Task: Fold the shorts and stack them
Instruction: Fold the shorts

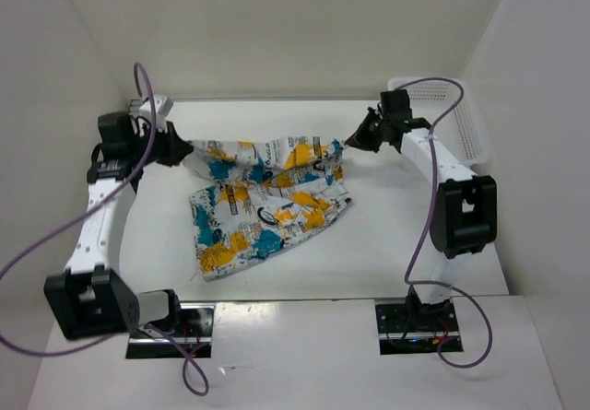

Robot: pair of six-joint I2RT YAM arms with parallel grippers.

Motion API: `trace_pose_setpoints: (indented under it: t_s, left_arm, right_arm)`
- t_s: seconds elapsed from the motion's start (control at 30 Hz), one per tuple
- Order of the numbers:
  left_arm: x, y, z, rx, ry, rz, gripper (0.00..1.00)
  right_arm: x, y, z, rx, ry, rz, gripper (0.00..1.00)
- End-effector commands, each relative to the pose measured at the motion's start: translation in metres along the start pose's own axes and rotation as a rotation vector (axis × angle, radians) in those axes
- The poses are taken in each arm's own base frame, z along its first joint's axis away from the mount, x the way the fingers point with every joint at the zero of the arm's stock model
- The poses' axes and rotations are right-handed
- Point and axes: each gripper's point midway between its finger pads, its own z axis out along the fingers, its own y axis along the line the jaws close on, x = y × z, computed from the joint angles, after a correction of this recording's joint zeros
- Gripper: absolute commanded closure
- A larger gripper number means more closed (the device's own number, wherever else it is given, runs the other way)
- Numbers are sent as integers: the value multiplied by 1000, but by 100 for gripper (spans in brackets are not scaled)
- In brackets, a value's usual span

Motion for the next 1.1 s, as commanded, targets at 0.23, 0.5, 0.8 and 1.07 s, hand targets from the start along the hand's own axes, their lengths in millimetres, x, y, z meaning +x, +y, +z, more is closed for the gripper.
trace_pose_setpoints:
  t_s: [0.23, 0.5, 0.8, 1.07]
  left_arm:
    - [60, -55, -70, 12, -8, 8, 100]
    - [126, -85, -102, 27, 50, -36, 100]
    - [182, -99, -119, 21, 149, -100, 7]
    - [153, -70, -104, -70, 173, -101, 9]
  right_arm:
    - [44, -17, -60, -33, 18, 2, 100]
    - [56, -48, -88, 27, 11, 48, 100]
    - [90, -95, -84, 116, 63, 111, 66]
    - [77, -113, -89, 218, -1, 105, 22]
